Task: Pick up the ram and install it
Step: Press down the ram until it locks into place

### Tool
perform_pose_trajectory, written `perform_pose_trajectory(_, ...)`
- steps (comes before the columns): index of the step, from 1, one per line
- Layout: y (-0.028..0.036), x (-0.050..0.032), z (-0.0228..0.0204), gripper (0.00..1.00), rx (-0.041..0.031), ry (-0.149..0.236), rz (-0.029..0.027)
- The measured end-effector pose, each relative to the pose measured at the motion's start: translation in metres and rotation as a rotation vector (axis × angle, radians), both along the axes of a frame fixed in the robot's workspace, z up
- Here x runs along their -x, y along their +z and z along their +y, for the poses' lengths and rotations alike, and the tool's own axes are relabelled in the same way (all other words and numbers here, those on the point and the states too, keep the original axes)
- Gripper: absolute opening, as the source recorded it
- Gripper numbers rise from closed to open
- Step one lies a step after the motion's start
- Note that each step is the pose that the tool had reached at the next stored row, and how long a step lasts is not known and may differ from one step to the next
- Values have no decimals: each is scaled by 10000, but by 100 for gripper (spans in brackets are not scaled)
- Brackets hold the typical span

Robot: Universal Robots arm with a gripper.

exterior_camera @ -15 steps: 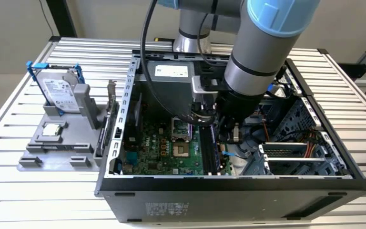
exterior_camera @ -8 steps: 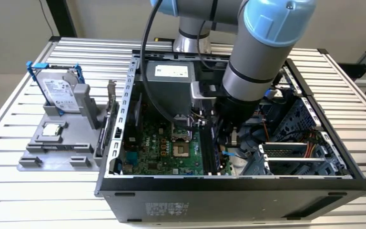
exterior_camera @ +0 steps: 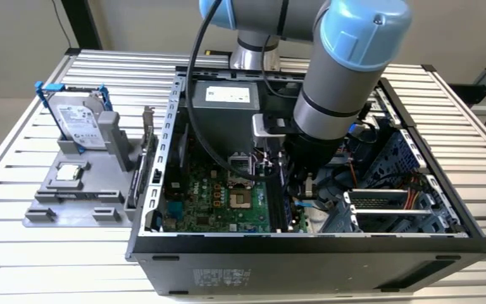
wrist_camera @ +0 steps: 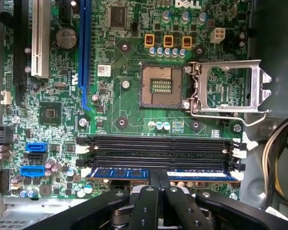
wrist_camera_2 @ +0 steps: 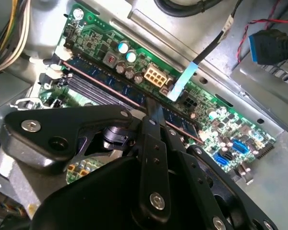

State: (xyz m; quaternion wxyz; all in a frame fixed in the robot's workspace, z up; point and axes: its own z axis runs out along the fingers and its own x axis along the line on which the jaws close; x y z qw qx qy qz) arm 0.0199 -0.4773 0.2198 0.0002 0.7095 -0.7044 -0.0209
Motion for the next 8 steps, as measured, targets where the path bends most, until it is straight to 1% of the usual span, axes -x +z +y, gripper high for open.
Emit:
perform_pose_trajectory(4,-2,-1,1,0,-6,0,-2)
perform_pose_trajectory(5,5,-1,2,0,-11,0,-4)
perform_pose_trajectory(7,42,-2,6,0,-40,1,-10)
perform_pose_trajectory(8,77,-2,5,0,-18,2,-5)
